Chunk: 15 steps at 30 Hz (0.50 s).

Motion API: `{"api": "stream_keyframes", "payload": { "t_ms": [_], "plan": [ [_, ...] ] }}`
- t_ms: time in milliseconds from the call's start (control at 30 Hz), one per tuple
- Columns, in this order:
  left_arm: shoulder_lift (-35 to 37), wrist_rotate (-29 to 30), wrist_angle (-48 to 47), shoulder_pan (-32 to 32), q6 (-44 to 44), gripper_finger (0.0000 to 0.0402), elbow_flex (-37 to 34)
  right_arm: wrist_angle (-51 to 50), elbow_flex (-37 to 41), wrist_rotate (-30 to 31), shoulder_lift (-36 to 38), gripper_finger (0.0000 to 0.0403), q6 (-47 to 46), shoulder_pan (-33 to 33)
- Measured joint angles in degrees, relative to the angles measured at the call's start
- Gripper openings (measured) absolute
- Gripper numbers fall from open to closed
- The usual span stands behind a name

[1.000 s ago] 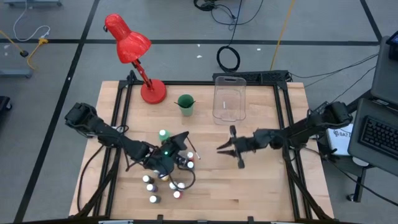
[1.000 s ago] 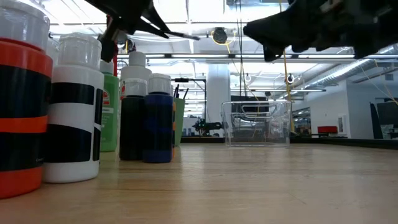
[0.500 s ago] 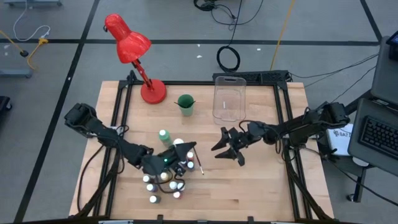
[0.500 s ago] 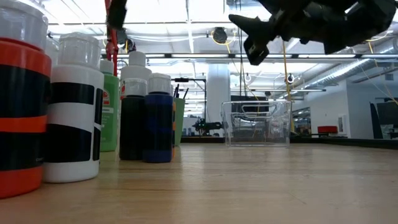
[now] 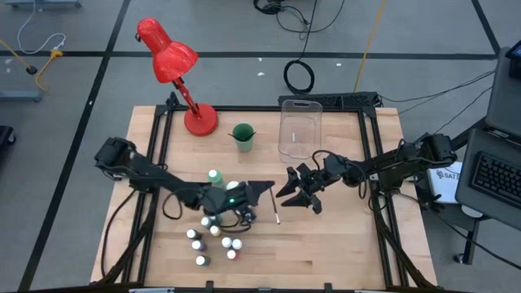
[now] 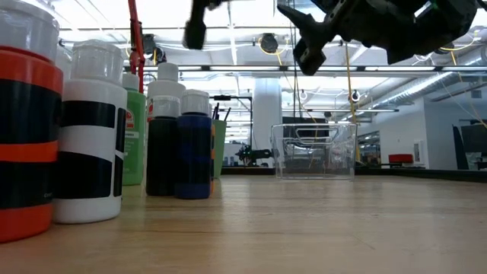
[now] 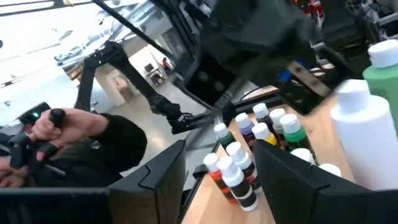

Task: Pick & Place Paint Supplies
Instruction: Put the silver paintbrush into the green cup

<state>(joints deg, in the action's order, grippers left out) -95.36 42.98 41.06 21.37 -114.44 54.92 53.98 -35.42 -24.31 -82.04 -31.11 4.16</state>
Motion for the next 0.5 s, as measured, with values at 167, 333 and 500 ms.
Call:
{"api": "stream_keyframes", "payload": {
  "t_ms": [167, 333, 500],
  "plan": [
    [-6.3, 0.2, 9.3, -1.4, -7.5, 0.0003, 0.0, -1.9, 0.0, 1.7, -0.4, 0.0180, -1.0, -0.3],
    [-7.8, 0.5, 12.3, -3.1, -8.4, 0.0002, 0.0, -4.7, 0.0, 1.6, -0.4, 0.0175, 0.4, -0.4],
    [-7.7, 0.5, 13.5, -4.7, -8.3, 0.0004, 0.0, -6.5, 0.0, 1.6, -0.4, 0.0133, 4.8, -0.4]
  ]
}}
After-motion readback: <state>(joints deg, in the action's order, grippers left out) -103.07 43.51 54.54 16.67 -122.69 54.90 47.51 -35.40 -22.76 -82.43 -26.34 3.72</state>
